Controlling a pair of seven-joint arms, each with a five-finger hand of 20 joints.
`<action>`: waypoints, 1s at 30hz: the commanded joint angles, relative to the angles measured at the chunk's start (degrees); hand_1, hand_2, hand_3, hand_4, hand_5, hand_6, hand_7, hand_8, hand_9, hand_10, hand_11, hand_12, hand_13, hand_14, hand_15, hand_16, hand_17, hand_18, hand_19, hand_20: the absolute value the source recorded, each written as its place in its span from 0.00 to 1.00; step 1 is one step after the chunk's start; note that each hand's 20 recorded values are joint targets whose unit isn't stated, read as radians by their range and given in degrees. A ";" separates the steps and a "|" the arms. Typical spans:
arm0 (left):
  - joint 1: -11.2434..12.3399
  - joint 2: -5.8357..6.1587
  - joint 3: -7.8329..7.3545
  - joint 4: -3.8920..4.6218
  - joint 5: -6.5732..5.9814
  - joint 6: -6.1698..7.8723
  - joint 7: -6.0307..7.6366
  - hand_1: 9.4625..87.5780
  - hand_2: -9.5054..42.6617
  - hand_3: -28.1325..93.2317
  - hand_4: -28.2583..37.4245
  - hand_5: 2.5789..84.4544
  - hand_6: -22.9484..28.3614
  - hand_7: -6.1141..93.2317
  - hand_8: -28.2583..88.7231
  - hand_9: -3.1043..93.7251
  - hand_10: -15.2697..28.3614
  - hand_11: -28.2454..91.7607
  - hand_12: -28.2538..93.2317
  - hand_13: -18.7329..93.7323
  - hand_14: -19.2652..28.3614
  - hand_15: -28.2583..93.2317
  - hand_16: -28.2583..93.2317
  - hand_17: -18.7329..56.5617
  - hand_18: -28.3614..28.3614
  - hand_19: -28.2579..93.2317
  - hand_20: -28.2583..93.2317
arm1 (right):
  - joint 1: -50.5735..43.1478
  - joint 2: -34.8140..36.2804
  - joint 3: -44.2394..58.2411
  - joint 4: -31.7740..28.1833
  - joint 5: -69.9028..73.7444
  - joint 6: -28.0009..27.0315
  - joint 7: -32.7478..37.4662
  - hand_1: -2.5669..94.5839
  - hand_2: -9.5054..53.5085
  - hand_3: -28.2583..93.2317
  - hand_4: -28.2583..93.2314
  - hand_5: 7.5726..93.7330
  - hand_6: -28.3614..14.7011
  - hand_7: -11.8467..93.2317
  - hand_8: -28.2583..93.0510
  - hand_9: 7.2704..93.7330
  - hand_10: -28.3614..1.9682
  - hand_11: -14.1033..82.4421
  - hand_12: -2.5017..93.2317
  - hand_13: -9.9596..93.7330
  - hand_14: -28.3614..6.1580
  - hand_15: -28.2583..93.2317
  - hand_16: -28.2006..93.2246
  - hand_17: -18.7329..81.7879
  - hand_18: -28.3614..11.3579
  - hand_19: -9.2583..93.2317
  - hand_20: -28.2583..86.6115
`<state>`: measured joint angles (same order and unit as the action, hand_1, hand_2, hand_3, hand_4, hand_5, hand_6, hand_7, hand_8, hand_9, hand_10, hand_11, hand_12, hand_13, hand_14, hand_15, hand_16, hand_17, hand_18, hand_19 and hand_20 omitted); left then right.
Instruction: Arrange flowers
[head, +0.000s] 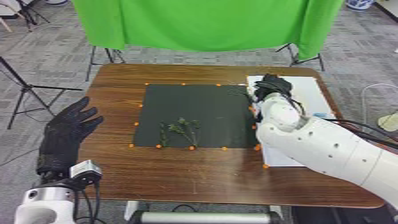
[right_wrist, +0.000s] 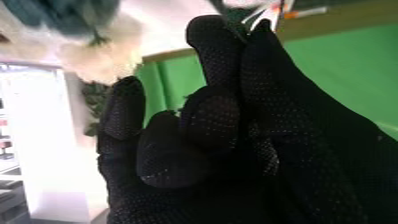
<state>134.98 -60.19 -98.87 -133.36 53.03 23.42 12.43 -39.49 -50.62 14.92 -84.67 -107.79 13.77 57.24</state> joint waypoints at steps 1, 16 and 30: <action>2.40 0.61 -0.86 -1.01 -0.31 1.60 0.65 0.19 0.36 0.90 0.06 0.41 0.62 0.24 0.14 0.38 0.77 0.46 0.30 0.40 0.93 0.63 0.15 0.12 0.91 0.71 0.21 | 2.21 0.41 0.79 -1.76 -1.83 0.82 -0.19 0.51 0.00 0.96 0.00 0.95 0.60 0.34 0.35 0.83 0.49 0.87 0.33 0.79 0.45 1.00 0.42 0.41 0.09 0.92 0.52; 4.40 1.38 -1.47 -1.84 -0.69 2.99 1.50 0.19 0.37 0.90 0.06 0.41 0.62 0.23 0.14 0.38 0.78 0.46 0.30 0.40 0.93 0.63 0.15 0.12 0.90 0.71 0.21 | -1.34 -1.62 8.13 -10.19 -6.08 0.10 -1.56 0.51 0.00 0.97 0.00 0.96 0.59 0.33 0.36 0.83 0.49 0.87 0.33 0.80 0.42 1.00 0.43 0.41 0.06 0.93 0.52; 4.65 0.33 -1.68 -2.02 -0.01 2.28 0.07 0.19 0.37 0.90 0.06 0.41 0.62 0.23 0.14 0.38 0.77 0.45 0.30 0.40 0.93 0.63 0.15 0.12 0.90 0.71 0.21 | -18.08 -4.69 18.05 -19.26 -8.26 -4.65 -1.30 0.51 0.00 0.97 0.00 0.97 0.58 0.31 0.36 0.84 0.48 0.87 0.34 0.80 0.41 1.00 0.43 0.41 0.05 0.93 0.52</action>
<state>138.67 -59.00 -100.12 -134.92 52.70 25.84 13.51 -48.71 -53.35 30.91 -100.91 -114.38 11.52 55.85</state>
